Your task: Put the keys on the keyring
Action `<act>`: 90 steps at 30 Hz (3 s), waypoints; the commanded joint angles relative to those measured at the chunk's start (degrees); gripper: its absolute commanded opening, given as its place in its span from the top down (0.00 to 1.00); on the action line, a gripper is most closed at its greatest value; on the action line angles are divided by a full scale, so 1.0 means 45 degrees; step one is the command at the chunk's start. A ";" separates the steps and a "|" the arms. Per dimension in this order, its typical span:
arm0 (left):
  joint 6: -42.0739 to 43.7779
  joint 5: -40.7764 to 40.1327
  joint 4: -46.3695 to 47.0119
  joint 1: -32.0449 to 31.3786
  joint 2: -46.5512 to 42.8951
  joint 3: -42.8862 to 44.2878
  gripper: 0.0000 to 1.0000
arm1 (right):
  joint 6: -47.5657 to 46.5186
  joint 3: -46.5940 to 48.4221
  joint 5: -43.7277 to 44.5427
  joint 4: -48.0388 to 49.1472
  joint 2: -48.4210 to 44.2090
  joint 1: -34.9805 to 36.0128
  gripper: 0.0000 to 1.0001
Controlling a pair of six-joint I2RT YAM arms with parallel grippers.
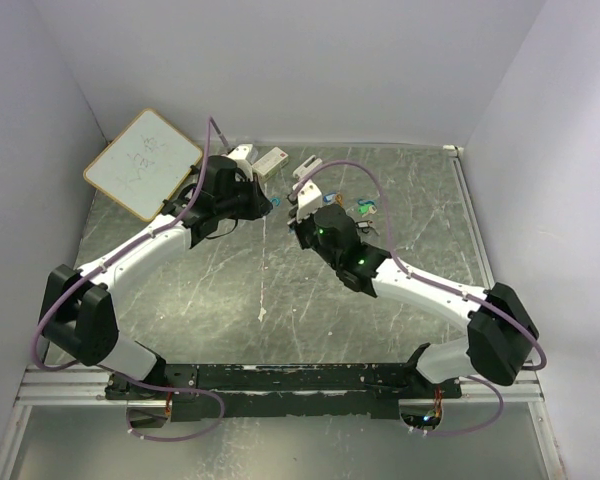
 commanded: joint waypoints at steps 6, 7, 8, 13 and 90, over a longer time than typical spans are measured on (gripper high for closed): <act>-0.0085 0.0757 0.0607 0.0059 0.0155 -0.0147 0.93 | 0.0057 -0.0223 -0.0309 0.0643 -0.0556 0.0092 1.00; -0.0032 0.0779 0.0553 0.0059 0.0205 -0.0094 0.93 | 0.0072 -0.0276 -0.0232 0.0687 -0.0604 0.0098 1.00; 0.0016 0.0838 0.0515 0.0061 0.0251 -0.0036 0.93 | 0.0081 -0.0353 -0.0198 0.0771 -0.0644 0.0094 1.00; 0.0075 0.1298 0.0425 0.0059 0.0433 0.0202 0.93 | 0.0037 -0.0315 -0.0021 0.0775 -0.0571 0.0105 1.00; 0.0877 0.2352 -0.0519 -0.0800 0.1235 0.1253 0.93 | 0.0097 -0.0792 0.0741 0.1480 -0.0145 0.0081 1.00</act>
